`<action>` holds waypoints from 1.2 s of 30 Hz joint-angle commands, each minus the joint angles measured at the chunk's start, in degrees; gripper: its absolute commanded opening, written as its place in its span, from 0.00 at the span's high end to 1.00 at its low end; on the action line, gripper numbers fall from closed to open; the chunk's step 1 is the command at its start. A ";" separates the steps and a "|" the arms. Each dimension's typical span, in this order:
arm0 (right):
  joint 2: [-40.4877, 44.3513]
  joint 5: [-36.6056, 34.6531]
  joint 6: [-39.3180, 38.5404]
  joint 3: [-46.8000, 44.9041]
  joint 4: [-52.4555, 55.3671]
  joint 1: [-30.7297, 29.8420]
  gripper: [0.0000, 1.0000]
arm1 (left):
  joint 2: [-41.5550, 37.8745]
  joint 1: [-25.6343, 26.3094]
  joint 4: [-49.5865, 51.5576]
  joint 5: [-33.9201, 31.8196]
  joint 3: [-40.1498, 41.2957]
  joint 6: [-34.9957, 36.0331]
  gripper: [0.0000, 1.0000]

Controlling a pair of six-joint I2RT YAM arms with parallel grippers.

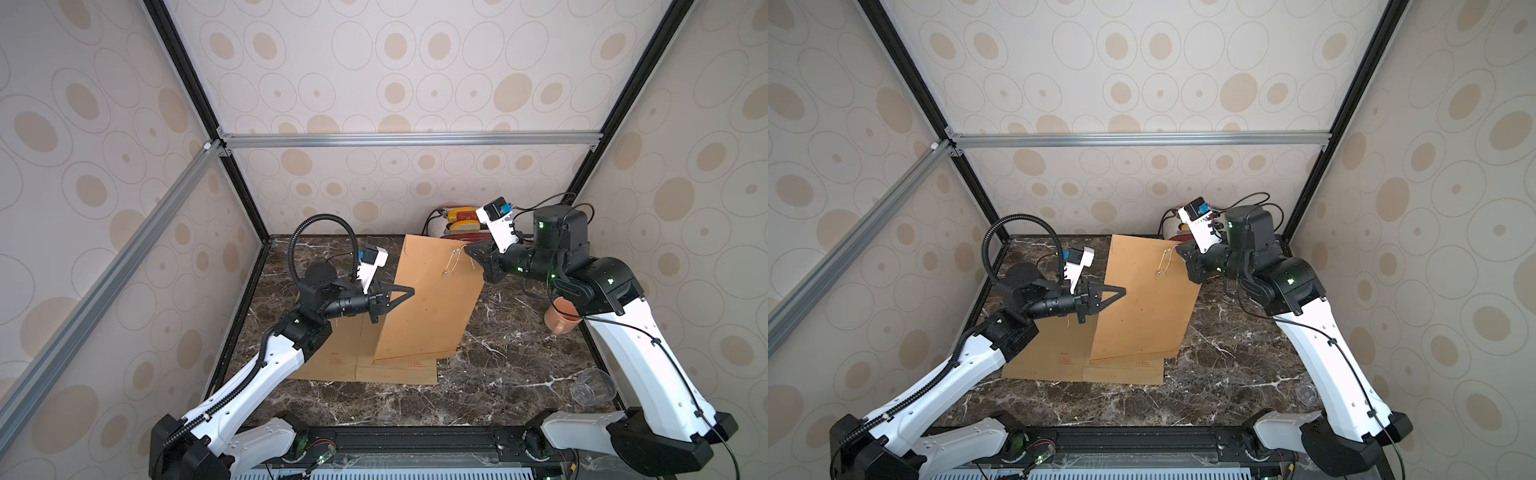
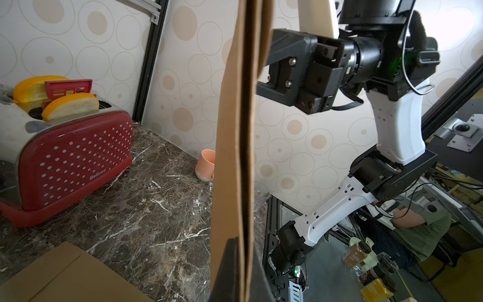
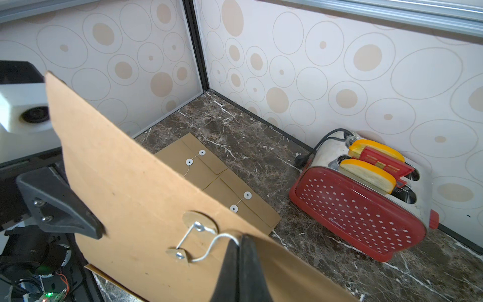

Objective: Close the mouth of the file bag
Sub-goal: Close the file bag.

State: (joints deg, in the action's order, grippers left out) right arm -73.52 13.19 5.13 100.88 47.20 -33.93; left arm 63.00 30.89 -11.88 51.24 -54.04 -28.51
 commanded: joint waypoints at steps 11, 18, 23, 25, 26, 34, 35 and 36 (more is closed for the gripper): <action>1.32 1.00 1.16 -1.15 -3.67 -4.19 1.00 | -0.11 0.48 0.10 0.09 -3.44 1.72 1.00; 0.10 -1.77 0.35 -1.41 -4.93 -8.47 1.00 | 0.31 0.60 0.10 0.55 -3.55 1.49 1.00; -1.73 -5.10 -1.30 -0.58 -3.84 -11.57 1.00 | 0.30 0.98 0.01 0.79 -3.53 1.61 1.00; -2.15 -6.27 -1.79 -0.29 -3.39 -12.55 1.00 | 0.20 1.01 0.01 0.70 -3.46 1.66 1.00; -2.31 -6.65 -1.96 -0.20 -3.24 -12.96 1.00 | 0.27 1.10 0.01 0.78 -3.51 1.65 1.00; -3.57 -12.19 -3.10 2.47 0.04 -13.88 1.00 | 0.22 1.38 0.10 0.96 -3.55 1.85 1.00; -3.44 -13.04 -3.11 2.51 0.16 -13.88 1.00 | 0.28 1.38 0.18 0.96 -3.55 1.88 1.00; -3.23 -14.30 -3.38 2.63 0.33 -13.86 1.00 | 0.21 1.41 0.19 0.96 -3.54 1.84 1.00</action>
State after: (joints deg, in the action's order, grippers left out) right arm -77.10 2.81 2.61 101.80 46.06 -47.51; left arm 63.44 31.68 -11.03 51.18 -54.70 -28.16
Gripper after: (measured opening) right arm 0.042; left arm 0.046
